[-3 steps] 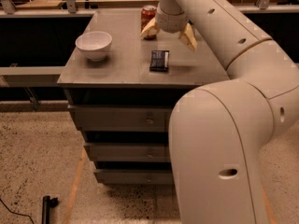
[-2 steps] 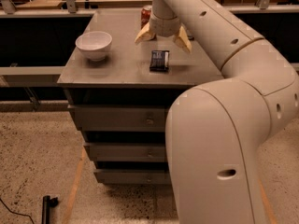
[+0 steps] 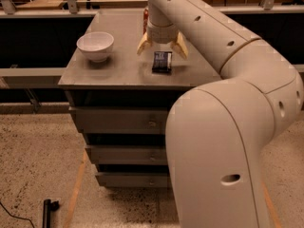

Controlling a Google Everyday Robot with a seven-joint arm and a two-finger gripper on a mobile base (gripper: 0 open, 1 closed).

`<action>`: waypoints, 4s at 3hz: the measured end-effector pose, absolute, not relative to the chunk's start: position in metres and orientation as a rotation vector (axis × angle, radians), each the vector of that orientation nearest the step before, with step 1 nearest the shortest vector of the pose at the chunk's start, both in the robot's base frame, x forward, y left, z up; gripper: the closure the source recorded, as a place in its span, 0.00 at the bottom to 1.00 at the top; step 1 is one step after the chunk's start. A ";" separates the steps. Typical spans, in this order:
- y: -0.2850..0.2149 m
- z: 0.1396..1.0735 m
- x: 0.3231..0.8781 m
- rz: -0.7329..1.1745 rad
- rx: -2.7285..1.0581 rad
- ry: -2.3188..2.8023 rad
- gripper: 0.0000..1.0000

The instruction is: Move rxbar blueberry near white bowl

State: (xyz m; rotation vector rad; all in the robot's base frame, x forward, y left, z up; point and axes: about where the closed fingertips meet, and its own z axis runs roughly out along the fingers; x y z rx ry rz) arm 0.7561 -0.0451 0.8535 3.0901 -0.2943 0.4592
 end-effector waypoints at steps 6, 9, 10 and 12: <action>-0.008 0.885 0.744 0.478 3.281 -0.235 1.00; 0.048 0.883 0.756 0.355 3.528 -0.408 1.00; 0.064 0.872 0.757 0.301 3.565 -0.479 0.82; 0.080 0.869 0.753 0.273 3.603 -0.494 0.35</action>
Offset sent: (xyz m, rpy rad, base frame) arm -0.0113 0.0014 -0.0207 -0.0592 0.0338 0.0478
